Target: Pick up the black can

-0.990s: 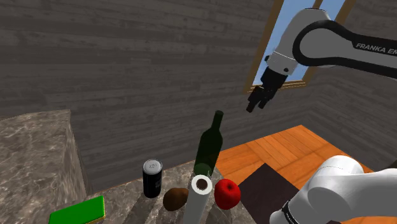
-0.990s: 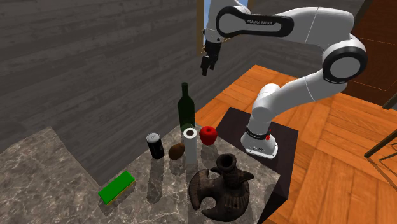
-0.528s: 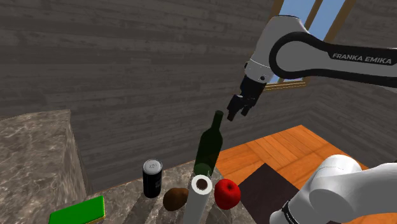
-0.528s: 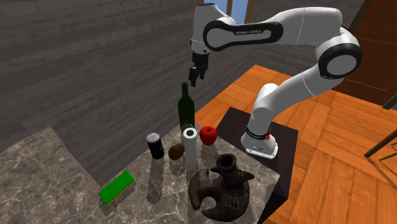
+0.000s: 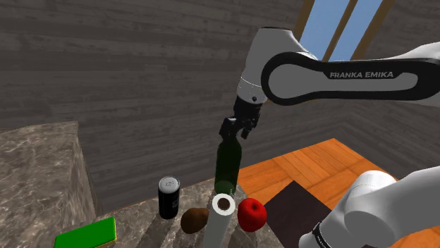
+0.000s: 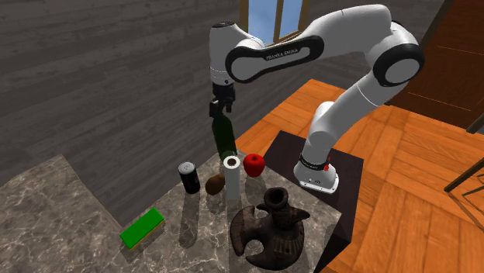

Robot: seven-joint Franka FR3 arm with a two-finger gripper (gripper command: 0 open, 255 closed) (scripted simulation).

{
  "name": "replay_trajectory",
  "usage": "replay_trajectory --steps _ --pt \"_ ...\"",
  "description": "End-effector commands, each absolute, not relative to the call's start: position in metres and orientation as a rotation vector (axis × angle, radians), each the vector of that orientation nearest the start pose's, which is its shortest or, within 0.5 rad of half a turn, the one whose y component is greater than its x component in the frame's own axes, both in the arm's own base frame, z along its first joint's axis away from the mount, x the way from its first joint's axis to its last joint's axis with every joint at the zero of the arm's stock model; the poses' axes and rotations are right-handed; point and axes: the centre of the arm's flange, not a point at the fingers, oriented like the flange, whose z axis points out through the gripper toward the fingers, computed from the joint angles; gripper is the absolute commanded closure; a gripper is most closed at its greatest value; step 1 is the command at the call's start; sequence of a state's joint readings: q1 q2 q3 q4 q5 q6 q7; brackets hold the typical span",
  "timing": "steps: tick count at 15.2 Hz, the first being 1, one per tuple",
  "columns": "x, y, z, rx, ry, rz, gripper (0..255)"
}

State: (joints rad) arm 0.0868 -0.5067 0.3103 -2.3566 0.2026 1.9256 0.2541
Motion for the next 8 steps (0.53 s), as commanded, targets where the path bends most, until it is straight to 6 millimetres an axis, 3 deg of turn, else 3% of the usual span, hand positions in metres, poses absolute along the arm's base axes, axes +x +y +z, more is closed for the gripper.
replay_trajectory --steps 1,8 --pt "0.376 0.208 0.499 -3.086 -0.074 -0.057 0" --pt "0.401 0.294 0.463 -3.109 -0.093 -0.023 0"
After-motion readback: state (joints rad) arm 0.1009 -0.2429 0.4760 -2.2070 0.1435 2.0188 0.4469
